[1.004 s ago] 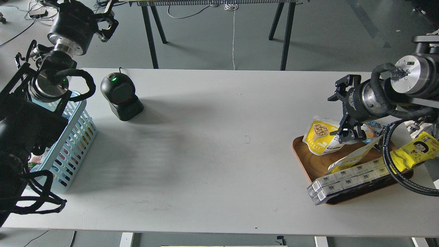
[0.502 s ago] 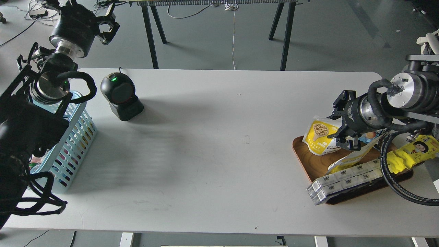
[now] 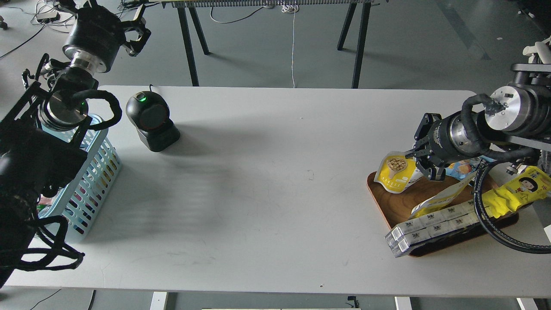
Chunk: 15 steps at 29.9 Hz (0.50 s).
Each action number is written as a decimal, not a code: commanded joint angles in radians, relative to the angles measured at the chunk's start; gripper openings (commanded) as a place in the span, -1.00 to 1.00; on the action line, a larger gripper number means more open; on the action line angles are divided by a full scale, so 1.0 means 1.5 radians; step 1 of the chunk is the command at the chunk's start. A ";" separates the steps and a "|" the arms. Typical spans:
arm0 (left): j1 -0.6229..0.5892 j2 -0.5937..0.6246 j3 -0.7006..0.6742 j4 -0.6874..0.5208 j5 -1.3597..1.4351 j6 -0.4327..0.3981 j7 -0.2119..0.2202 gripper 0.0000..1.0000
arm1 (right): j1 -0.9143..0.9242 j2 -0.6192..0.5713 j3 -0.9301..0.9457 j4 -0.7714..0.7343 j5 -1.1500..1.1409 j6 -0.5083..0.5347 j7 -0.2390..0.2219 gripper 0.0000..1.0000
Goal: Scan snack and place in basket
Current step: 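Close the right gripper on the yellow packet and lift it, then carry the packet with the right gripper toward the scanner and release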
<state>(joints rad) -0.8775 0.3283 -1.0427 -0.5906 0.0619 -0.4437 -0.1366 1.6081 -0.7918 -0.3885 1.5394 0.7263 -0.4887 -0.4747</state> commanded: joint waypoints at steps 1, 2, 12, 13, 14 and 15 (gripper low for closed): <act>0.000 0.001 0.000 0.000 0.000 0.000 0.000 1.00 | 0.011 -0.014 0.027 0.009 -0.007 0.000 -0.003 -0.99; 0.000 0.001 0.000 0.000 0.001 0.000 0.000 1.00 | 0.015 -0.017 0.034 0.011 -0.007 0.000 -0.003 -0.99; 0.000 0.000 0.004 0.002 0.001 0.001 0.000 1.00 | 0.069 -0.012 0.089 0.027 -0.007 0.000 0.001 -0.99; 0.000 0.000 0.004 0.000 0.001 0.001 0.000 1.00 | 0.068 -0.005 0.093 0.026 -0.008 0.000 0.003 -0.99; 0.000 -0.001 0.005 0.002 0.001 0.001 0.000 1.00 | 0.067 0.005 0.098 0.023 -0.009 0.000 0.003 -0.99; 0.000 0.000 0.005 0.000 0.001 0.001 0.000 1.00 | 0.067 0.021 0.103 0.020 -0.011 0.000 0.004 -0.99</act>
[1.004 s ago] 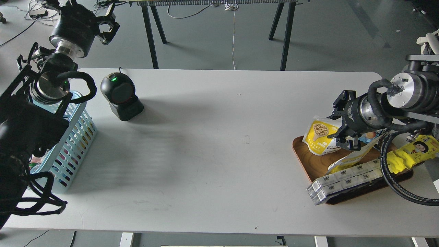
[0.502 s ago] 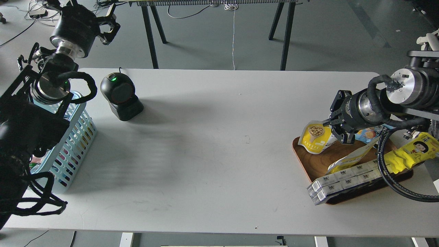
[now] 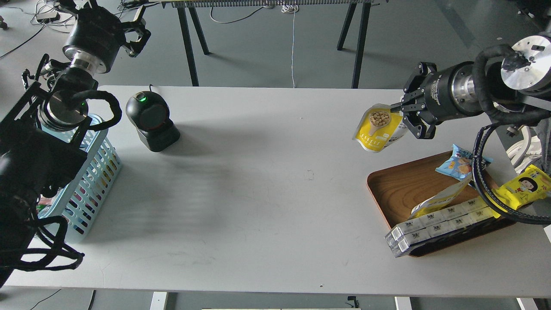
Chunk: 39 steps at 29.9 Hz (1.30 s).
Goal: Scan snack and place in basket
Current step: 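Carry the packet with the right gripper toward the scanner and release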
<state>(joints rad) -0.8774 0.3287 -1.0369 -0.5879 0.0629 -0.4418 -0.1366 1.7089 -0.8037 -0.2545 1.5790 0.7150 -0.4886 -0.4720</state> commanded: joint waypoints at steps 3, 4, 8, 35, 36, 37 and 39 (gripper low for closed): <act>0.000 0.000 0.001 0.000 0.000 0.001 0.000 1.00 | -0.002 0.093 0.025 -0.022 -0.006 0.000 0.005 -0.99; 0.000 0.000 0.001 0.000 0.000 0.002 0.000 1.00 | -0.005 0.111 0.029 -0.028 -0.006 0.000 0.006 -0.99; 0.000 -0.001 0.001 0.000 0.000 0.005 0.001 1.00 | -0.030 0.184 0.067 -0.058 -0.007 0.000 0.022 -0.99; -0.001 0.005 0.001 -0.002 0.000 0.006 0.000 1.00 | -0.265 0.426 0.219 -0.239 -0.187 0.000 0.023 -0.59; -0.001 0.005 0.001 -0.002 0.001 0.006 0.000 1.00 | -0.265 0.426 0.220 -0.240 -0.187 0.000 0.023 -0.44; -0.001 0.006 0.001 0.000 0.000 0.006 0.000 1.00 | -0.265 0.425 0.220 -0.240 -0.187 0.000 0.024 -0.26; -0.001 0.006 0.001 -0.002 0.000 0.006 0.000 1.00 | -0.262 0.425 0.221 -0.242 -0.187 0.000 0.025 0.47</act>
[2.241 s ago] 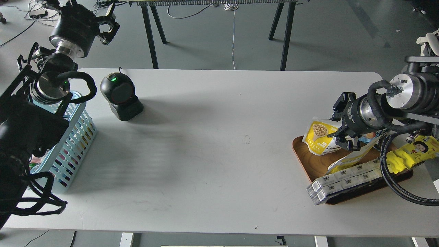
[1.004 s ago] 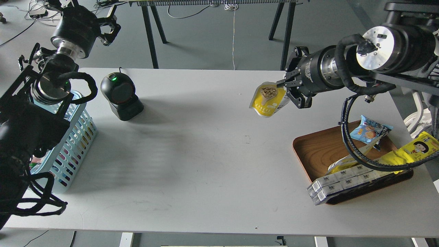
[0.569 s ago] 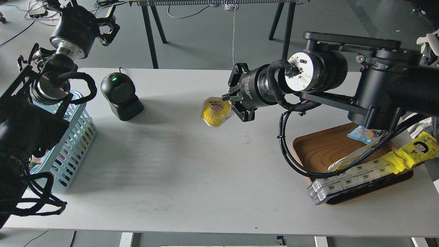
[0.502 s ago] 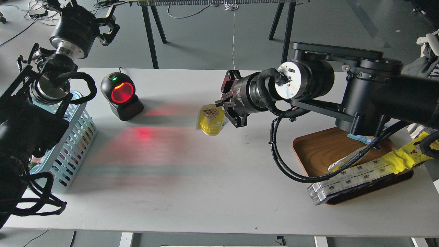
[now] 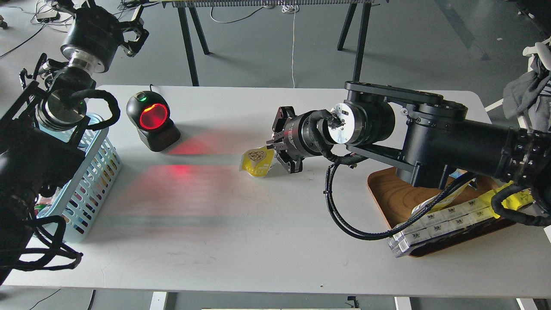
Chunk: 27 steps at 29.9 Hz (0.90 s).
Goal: Scan snack and place in basket
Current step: 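Carry the packet with the right gripper toward the scanner and release, then withdraw the right gripper up and back toward the tray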
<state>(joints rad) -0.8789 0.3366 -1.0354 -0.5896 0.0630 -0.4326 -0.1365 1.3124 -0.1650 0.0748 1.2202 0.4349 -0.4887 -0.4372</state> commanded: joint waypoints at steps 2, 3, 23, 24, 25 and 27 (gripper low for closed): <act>0.000 0.002 0.000 0.001 0.001 0.000 0.000 1.00 | 0.004 -0.004 0.013 -0.001 -0.001 0.000 0.002 0.82; 0.000 0.002 0.000 0.001 0.001 0.000 0.001 1.00 | 0.004 -0.008 0.022 0.000 -0.001 0.000 0.002 0.88; -0.114 0.129 0.220 -0.002 0.056 0.031 0.009 1.00 | -0.012 -0.267 0.190 0.017 -0.012 0.000 0.088 0.88; -0.125 0.142 0.239 -0.002 0.057 0.031 0.010 1.00 | -0.029 -0.284 0.208 0.003 -0.013 0.024 0.100 0.88; -0.135 0.154 0.259 -0.002 0.058 0.029 0.011 1.00 | -0.046 -0.297 0.228 -0.013 -0.013 0.061 0.110 0.88; -0.167 0.184 0.310 -0.003 0.080 0.027 0.011 1.00 | -0.091 -0.309 0.266 -0.058 -0.014 0.148 0.125 0.88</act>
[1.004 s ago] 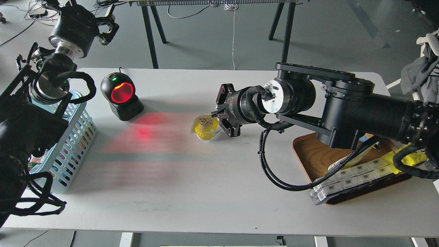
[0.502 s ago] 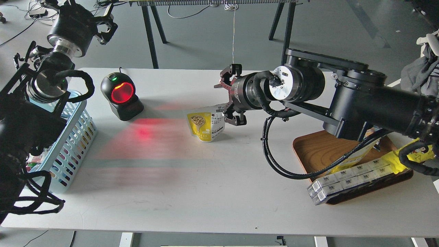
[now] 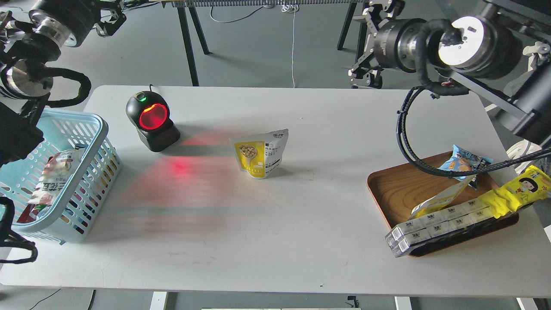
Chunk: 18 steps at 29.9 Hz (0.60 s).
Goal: Scan snack and place in basket
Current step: 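Withdraw the right gripper up and back toward the tray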
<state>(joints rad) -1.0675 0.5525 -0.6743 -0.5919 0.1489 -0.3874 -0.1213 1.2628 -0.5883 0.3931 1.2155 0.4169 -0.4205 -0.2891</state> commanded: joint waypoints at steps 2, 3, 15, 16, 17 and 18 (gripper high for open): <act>-0.078 0.061 0.126 -0.006 0.079 -0.011 0.001 1.00 | -0.107 -0.023 0.101 -0.130 -0.001 0.209 0.045 0.88; -0.094 0.072 0.150 -0.016 0.113 -0.015 0.000 1.00 | -0.130 -0.019 0.121 -0.163 -0.001 0.263 0.055 0.88; -0.118 0.377 0.188 -0.543 0.595 -0.052 0.002 1.00 | -0.325 0.062 0.338 -0.306 0.006 0.606 0.078 0.93; -0.116 0.386 0.191 -0.575 0.624 -0.052 0.001 1.00 | -0.338 0.062 0.351 -0.306 0.006 0.606 0.079 0.93; -0.111 0.393 0.196 -0.607 0.657 -0.051 0.002 1.00 | -0.350 0.062 0.367 -0.306 0.006 0.606 0.079 0.93; -0.106 0.396 0.202 -0.631 0.683 -0.050 0.002 1.00 | -0.359 0.062 0.377 -0.306 0.006 0.606 0.079 0.93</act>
<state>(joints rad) -1.2441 1.1114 -0.3892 -1.4072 1.0423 -0.4653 -0.1182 0.7709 -0.4961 0.9033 0.7560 0.4260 0.4867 -0.1711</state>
